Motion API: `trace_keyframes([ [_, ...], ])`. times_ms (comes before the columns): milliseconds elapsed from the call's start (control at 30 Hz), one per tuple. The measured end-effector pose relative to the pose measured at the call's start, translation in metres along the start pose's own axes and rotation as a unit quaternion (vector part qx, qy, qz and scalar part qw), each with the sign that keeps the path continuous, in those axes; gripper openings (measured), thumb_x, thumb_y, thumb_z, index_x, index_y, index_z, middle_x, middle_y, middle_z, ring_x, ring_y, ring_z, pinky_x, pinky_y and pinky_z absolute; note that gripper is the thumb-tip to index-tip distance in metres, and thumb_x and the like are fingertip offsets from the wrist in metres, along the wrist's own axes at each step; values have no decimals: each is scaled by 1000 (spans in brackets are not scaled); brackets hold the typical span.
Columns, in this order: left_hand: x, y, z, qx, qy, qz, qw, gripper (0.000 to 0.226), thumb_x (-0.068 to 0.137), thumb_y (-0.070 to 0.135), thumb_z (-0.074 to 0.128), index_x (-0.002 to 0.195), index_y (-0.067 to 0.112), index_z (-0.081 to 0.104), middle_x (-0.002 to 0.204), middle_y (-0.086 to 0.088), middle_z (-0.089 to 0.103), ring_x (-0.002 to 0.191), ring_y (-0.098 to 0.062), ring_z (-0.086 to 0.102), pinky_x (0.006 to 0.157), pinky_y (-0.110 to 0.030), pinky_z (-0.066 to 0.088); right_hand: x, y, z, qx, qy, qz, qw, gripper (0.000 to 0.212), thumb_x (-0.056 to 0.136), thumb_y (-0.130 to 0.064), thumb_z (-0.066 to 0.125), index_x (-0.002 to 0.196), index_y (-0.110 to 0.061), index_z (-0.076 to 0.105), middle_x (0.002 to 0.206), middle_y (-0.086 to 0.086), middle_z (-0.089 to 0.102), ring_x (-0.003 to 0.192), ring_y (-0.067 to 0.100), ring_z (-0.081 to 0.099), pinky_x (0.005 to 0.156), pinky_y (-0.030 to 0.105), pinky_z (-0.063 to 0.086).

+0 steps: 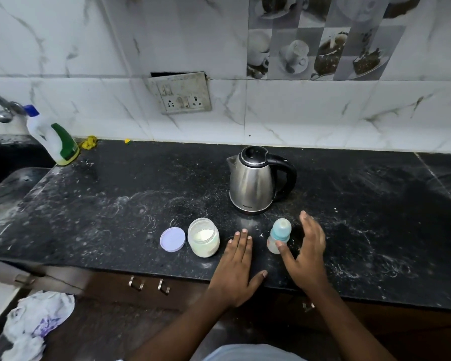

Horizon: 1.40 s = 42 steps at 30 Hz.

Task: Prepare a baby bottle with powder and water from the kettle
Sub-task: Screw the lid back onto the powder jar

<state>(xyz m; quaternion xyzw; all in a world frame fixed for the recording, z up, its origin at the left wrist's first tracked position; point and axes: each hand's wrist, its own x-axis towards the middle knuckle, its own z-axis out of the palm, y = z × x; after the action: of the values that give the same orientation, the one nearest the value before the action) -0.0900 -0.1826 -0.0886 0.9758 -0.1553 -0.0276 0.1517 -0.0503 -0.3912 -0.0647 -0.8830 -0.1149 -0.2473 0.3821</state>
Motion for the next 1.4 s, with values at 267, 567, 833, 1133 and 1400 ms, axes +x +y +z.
trace_keyframes([
  [267, -34, -39, -55, -24, 244, 30, 969, 79, 106, 46, 52, 160, -6, 28, 172, -27, 12, 162, -39, 9, 132, -50, 12, 4, -37, 12, 38, 31, -106, 993, 62, 90, -34, 66, 141, -7, 44, 147, 17, 52, 141, 32, 43, 118, 55, 32],
  [567, -32, -165, -103, -113, 113, -183, 970, 77, 97, 44, 34, 166, 10, 24, 176, -9, 0, 163, -31, 2, 132, -48, 7, 8, -84, 67, 87, -134, -109, 981, 78, 88, -50, 70, 151, -17, 38, 156, 4, 45, 143, 23, 43, 117, 46, 32],
  [833, -16, -182, -96, -28, -95, -230, 968, 91, 91, 69, 64, 165, 32, 27, 177, 3, 7, 158, -34, 22, 122, -64, 17, 8, -98, 127, 98, -308, 69, 944, 126, 65, -74, 71, 164, -19, 15, 167, -8, 23, 151, 4, 19, 122, 34, 14],
  [1133, -15, -194, -76, 44, -84, -204, 974, 89, 94, 68, 59, 165, 27, 25, 168, -3, 32, 148, -32, 35, 116, -53, 26, 10, -107, 150, 93, -302, 133, 939, 126, 65, -51, 92, 163, -20, 19, 166, -4, 32, 153, 16, 28, 119, 32, 16],
  [1400, -6, -162, -105, -356, 213, -212, 885, 73, 84, 40, 80, 148, 29, 45, 138, 0, 47, 125, -16, 53, 109, -38, 46, 8, -104, 156, 95, -281, 149, 943, 114, 63, -50, 94, 156, -28, 32, 160, -8, 40, 148, 15, 35, 117, 34, 21],
])
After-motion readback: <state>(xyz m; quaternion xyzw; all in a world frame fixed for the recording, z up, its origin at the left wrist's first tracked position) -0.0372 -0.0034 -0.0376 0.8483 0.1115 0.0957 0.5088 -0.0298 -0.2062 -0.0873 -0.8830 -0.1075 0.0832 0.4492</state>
